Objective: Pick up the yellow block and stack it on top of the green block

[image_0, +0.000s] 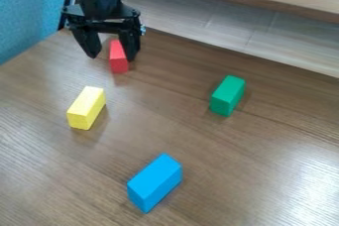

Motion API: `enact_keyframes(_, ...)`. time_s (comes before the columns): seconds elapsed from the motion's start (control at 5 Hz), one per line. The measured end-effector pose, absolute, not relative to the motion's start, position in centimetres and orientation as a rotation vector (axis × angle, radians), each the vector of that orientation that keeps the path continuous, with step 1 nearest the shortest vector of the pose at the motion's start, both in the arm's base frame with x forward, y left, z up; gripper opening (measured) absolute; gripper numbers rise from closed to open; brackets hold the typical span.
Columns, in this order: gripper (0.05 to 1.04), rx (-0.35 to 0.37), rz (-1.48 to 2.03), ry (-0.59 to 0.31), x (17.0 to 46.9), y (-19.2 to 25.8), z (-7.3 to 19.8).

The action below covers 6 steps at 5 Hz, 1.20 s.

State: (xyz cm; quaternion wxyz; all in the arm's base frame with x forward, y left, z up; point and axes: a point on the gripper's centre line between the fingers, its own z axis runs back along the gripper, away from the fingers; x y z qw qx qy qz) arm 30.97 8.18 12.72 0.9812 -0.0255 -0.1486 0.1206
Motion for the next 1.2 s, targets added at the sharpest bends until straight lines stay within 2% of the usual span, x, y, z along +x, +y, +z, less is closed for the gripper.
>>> enact_keyframes(0.4, 1.000, -0.055, 0.283, -0.265, 30.5, 9.4, 11.5)
enact_keyframes(0.8, 0.999, -0.015, 0.331, -0.217, 28.8, 12.3, 9.9)
enact_keyframes(1.2, 0.999, 0.000, 0.346, -0.157, 27.0, 12.9, 6.8)
